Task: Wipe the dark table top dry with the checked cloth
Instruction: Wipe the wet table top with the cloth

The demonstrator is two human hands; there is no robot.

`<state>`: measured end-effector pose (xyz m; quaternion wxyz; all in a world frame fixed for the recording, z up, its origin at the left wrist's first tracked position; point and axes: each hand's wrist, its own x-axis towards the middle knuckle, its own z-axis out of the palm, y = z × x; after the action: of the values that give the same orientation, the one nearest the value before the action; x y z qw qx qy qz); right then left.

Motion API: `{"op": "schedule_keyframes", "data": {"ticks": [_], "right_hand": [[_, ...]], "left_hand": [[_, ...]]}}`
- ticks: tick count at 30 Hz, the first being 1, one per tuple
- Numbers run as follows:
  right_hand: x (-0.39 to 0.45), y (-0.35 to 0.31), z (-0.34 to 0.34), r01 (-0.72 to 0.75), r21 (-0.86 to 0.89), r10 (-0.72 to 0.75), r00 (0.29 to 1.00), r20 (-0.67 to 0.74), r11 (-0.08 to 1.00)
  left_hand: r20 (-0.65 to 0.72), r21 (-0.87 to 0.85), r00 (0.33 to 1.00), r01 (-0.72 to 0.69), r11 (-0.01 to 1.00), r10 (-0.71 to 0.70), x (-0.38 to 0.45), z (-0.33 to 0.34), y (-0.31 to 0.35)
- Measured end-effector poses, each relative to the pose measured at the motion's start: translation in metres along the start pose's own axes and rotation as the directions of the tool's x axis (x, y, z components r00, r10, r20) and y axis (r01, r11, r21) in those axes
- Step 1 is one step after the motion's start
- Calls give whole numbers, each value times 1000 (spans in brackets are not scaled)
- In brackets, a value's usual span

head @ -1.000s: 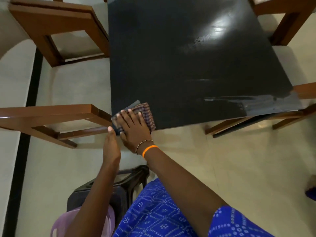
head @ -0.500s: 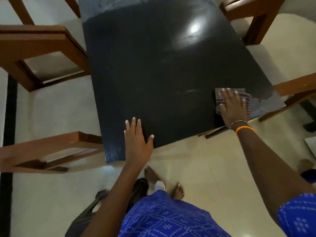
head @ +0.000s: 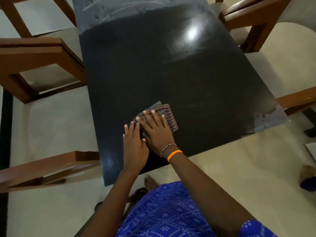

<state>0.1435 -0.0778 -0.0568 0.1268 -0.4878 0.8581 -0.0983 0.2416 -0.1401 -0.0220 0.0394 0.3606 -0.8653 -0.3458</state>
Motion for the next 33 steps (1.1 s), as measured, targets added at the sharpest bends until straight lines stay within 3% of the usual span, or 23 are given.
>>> {"op": "schedule_keyframes", "data": {"ticks": [2,4,9,14,19,22,25,28,30,33], "right_hand": [[2,19,-6,96,-23,-95,995,4,995],[-1,51,-13,88,-57,-89,996,-18,995],[-17,173,-52,-229,-55,222,968,-115,972],[-46,292,-87,-547,3,537,821,-195,837],[-43,291,-89,-662,32,653,730,-202,749],[-33,240,-73,-529,-22,518,839,-166,848],[-23,192,-55,-218,-23,216,974,-70,976],[-18,194,-54,21,-35,-21,1000,-2,999],[-17,220,-61,82,-56,-82,997,-10,995],[-14,273,-76,-37,-70,32,997,-66,997]], "left_hand": [[7,-8,1000,-3,1000,3,5,5,7],[11,-5,1000,-10,1000,11,10,12,16],[26,-4,999,-38,999,38,15,37,46],[62,10,995,-78,997,77,17,62,77],[79,60,989,-128,990,123,19,83,107],[85,71,988,-132,989,126,21,94,124],[78,87,992,-111,990,104,22,103,135],[60,103,996,-67,992,61,22,111,144],[56,105,998,-36,994,30,22,118,152],[59,121,998,-31,992,24,22,134,171]]}}
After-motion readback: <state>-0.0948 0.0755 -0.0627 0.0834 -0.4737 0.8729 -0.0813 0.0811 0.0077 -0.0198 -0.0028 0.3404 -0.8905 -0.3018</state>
